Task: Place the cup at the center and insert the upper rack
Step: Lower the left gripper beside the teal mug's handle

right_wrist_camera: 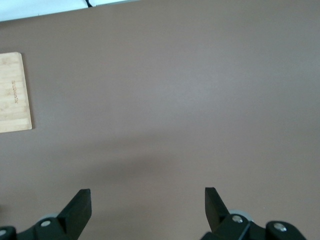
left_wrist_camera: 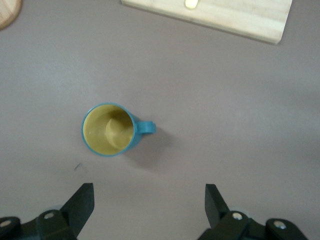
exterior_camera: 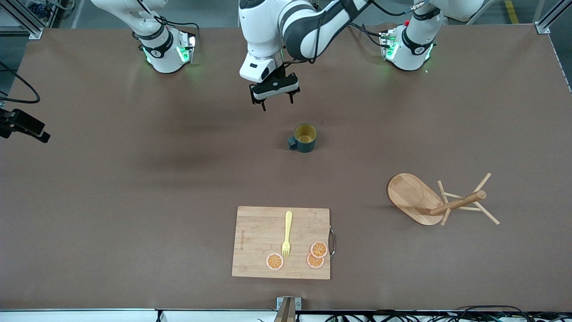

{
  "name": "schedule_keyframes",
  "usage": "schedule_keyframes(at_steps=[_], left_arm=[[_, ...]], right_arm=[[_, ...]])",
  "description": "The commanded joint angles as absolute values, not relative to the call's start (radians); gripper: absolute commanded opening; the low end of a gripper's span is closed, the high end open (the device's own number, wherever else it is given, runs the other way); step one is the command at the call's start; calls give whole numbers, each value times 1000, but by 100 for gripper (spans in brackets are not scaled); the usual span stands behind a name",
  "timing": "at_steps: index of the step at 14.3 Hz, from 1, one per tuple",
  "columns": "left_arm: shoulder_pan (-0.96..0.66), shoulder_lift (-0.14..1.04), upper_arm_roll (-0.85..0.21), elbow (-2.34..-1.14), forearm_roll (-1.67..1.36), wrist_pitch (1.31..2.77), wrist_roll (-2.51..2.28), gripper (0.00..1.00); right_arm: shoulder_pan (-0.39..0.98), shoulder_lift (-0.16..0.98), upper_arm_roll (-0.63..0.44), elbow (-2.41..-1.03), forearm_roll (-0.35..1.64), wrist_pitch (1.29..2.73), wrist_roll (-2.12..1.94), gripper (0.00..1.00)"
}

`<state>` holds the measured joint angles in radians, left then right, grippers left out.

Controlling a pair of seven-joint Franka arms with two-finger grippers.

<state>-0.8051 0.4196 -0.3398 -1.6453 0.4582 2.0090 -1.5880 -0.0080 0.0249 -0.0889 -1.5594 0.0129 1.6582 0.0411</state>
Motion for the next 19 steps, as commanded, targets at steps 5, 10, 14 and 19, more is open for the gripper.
schedule_keyframes(at_steps=[5,10,14,19], left_arm=[[-836,468,-334,-1614,537,2023,-1661,100],[-893,557,-333,-1618,769,2043,-1964,100],[-925,635,-330,-1614,893,2042,-2095,100],[-959,687,-327,-1615,983,2014,-2189,100]], right_arm=[[12,-58,-92,-1686,-6,1718,23,100],[9,-66,-97,-1695,-2,1717,-44,100],[3,-63,-103,-1675,3,1687,-72,100],[-6,-63,-103,-1666,6,1687,-72,100]])
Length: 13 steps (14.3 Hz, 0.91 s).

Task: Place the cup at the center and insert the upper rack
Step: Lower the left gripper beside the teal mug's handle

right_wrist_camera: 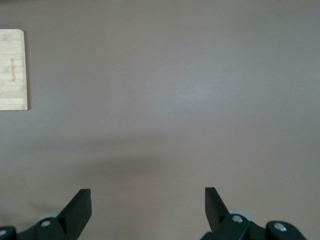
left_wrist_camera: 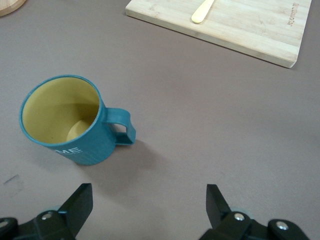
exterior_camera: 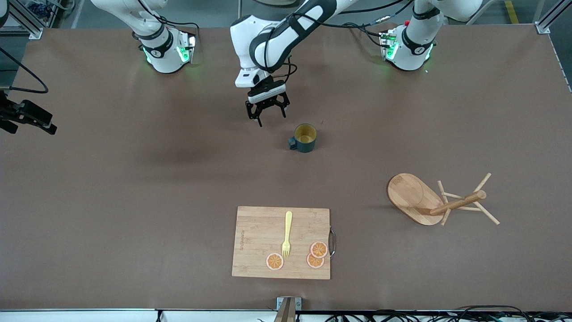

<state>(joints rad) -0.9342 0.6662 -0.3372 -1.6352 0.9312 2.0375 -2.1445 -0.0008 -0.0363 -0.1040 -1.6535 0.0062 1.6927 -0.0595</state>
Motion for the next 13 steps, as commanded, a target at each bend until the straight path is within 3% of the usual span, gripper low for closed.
schedule_keyframes(at_steps=[1,7,13], left_arm=[[-969,699,-327,-1615,1018,1999,-2222,100],[-1011,750,-319,-1608,1129,1887,-2299,100],[-1134,819,-210,-1560,1164,1799,-2387,100]], right_arm=[[-6,-63,-103,-1663,6,1687,-72,100],[-5,-63,-98,-1652,6,1686,-72,100],[-6,-63,-100,-1651,8,1690,-72,100]])
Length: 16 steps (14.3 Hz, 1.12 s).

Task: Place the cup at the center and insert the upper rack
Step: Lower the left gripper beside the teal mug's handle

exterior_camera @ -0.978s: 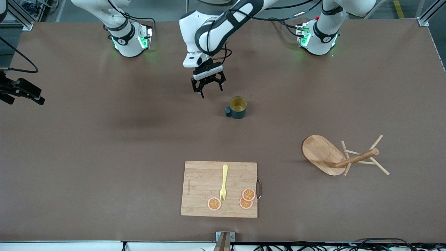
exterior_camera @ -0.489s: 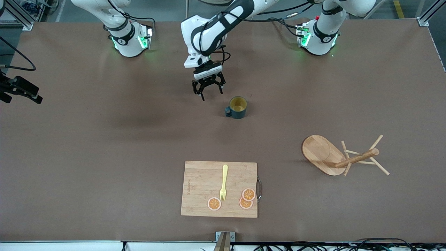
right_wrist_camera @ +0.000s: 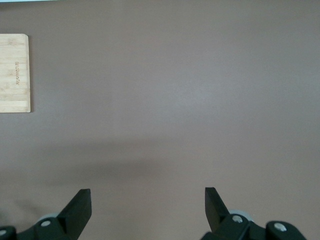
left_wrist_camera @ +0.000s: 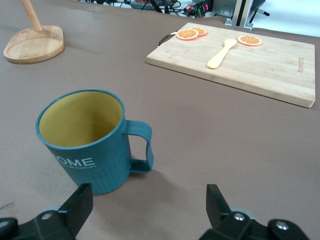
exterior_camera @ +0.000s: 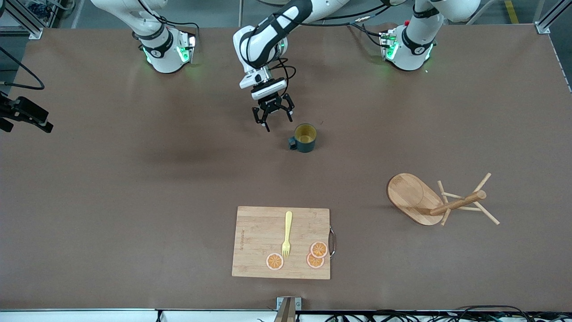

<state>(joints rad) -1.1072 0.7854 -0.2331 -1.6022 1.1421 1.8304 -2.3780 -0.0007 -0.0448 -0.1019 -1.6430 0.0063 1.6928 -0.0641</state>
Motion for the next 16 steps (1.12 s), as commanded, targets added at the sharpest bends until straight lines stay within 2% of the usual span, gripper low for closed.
schedule_keyframes(at_steps=[1,6,16], left_arm=[[-1144,834,-198,-1546,1166,1792,-2387,100],[-1261,882,-58,-1500,1166,1782,-2387,100],[-1267,928,-57,-1500,1279,1776,-2399,100]], right_arm=[[-5,-61,-100,-1649,8,1689,-74,100],[-3,-60,-100,-1651,8,1689,-74,100],[3,-55,-97,-1644,8,1690,-74,100]])
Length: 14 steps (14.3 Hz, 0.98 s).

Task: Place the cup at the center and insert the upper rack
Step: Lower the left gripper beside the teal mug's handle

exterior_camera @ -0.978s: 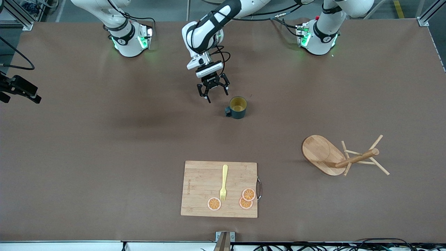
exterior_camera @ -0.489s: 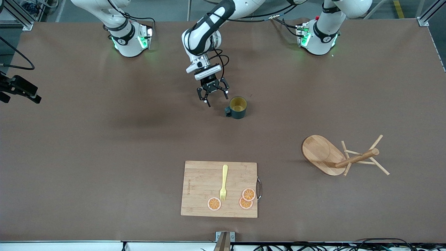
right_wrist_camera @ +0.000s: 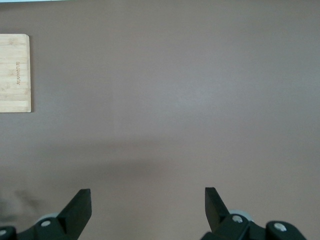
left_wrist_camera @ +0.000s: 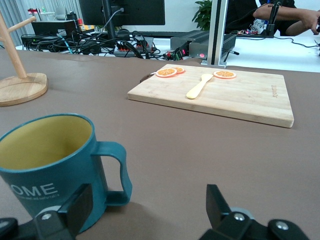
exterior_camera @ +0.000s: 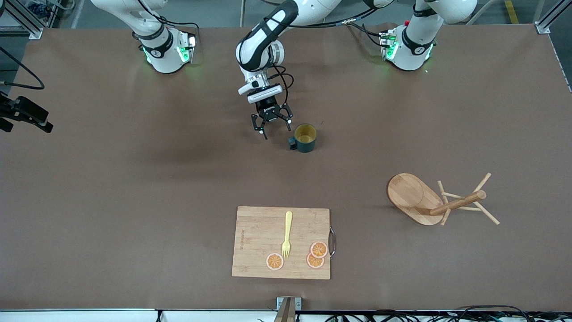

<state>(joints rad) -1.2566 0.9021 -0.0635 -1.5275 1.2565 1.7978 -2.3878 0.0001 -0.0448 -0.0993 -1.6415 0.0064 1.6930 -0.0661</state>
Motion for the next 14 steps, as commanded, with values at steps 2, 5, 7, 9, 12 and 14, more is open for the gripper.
schedule_keyframes(at_steps=[2,5,7,9,12,14], left_arm=[[-1266,939,-55,-1500,1281,1776,-2399,100],[-1266,959,-34,-1488,1282,1778,-2398,100],[-1264,971,-29,-1477,1282,1779,-2398,100],[-1264,982,-18,-1467,1285,1786,-2398,100],[-1264,1003,-15,-1439,1285,1787,-2398,100],[-1264,1022,-15,-1422,1284,1787,-2404,100]], right_arm=[[3,-55,-97,-1644,8,1693,-74,100],[2,-54,-97,-1643,8,1692,-78,100],[2,-54,-97,-1641,8,1690,-78,100],[-3,-54,-97,-1637,8,1693,-78,100],[-5,-52,-97,-1637,8,1692,-80,100],[-5,-51,-97,-1637,6,1693,-81,100]])
